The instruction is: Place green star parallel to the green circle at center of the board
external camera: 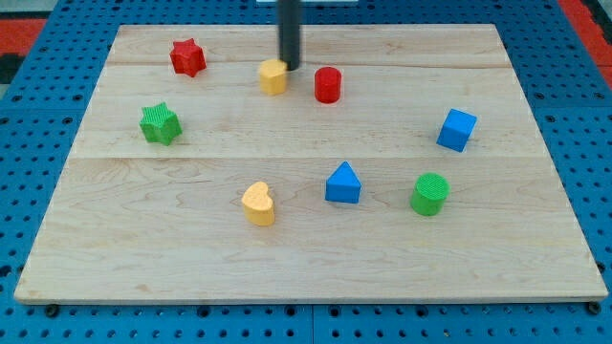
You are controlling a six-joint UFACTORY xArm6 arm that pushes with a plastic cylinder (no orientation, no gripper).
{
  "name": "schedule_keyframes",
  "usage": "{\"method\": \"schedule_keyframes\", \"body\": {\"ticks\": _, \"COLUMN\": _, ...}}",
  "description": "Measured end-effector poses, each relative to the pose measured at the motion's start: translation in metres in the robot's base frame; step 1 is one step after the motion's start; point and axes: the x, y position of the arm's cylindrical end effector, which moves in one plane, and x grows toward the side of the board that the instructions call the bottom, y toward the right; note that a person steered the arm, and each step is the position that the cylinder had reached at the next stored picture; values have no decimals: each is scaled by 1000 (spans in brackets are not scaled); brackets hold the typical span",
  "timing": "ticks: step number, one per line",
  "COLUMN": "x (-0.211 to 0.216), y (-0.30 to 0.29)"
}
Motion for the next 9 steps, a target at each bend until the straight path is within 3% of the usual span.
{"method": "schedule_keyframes", "body": {"ticks": 2, "x": 48, "y": -86}}
{"method": "schedule_keyframes", "body": {"ticks": 3, "x": 34, "y": -90}}
{"method": "schedule_keyframes", "body": {"ticks": 5, "x": 98, "y": -144}}
{"method": "schedule_keyframes", "body": {"ticks": 6, "x": 87, "y": -168}}
{"method": "schedule_keyframes", "body": {"ticks": 7, "x": 121, "y": -181}}
{"method": "schedule_keyframes", "body": {"ticks": 9, "x": 132, "y": -14}}
